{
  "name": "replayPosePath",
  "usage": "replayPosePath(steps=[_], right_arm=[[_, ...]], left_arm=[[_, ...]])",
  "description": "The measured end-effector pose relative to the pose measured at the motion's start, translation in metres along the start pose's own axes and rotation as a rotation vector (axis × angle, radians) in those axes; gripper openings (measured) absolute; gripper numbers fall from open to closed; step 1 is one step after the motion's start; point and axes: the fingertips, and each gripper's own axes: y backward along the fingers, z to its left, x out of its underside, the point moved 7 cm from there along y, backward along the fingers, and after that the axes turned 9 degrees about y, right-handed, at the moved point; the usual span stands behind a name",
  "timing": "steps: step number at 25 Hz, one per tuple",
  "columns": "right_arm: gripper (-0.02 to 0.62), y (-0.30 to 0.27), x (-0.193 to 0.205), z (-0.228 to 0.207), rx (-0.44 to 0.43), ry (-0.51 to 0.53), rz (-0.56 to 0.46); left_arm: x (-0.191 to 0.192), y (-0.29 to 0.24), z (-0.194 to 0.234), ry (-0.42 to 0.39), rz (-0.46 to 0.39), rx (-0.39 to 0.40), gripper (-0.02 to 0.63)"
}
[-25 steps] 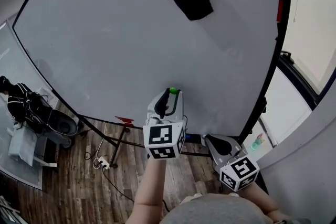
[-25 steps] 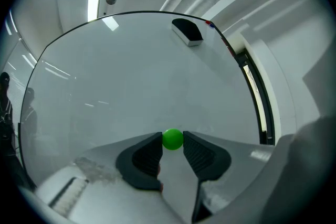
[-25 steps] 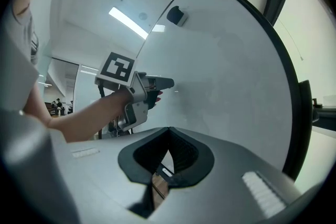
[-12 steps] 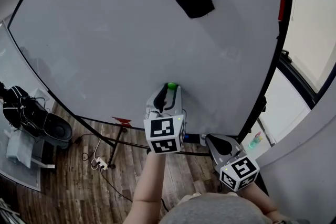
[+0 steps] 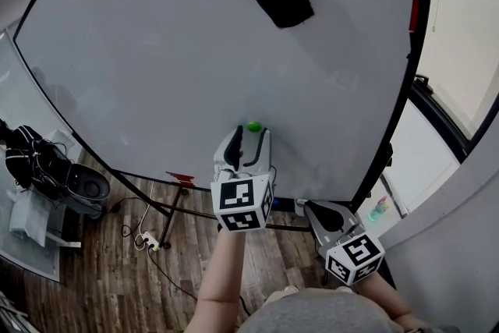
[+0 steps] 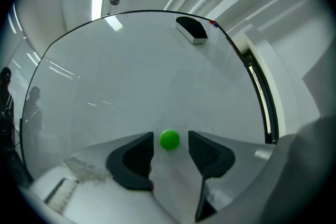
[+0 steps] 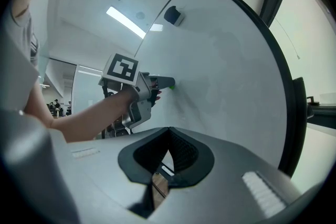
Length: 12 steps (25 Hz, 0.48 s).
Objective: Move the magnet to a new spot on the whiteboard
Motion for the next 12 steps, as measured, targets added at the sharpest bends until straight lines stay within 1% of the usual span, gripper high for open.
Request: replayPosePath(steps=[7,12], right_arm=[[0.0,0.015,0.0,0.005,-0.046,0.004,0.011],[0.0,0.03,-0.002,0.01,-0.087,0.007,0.006]], left_arm=[[0.012,0.033,-0.005,0.04,0.025,-0.05,0.204],[0.025,0.071,-0.012,0.085,0.045,-0.112,0.204]])
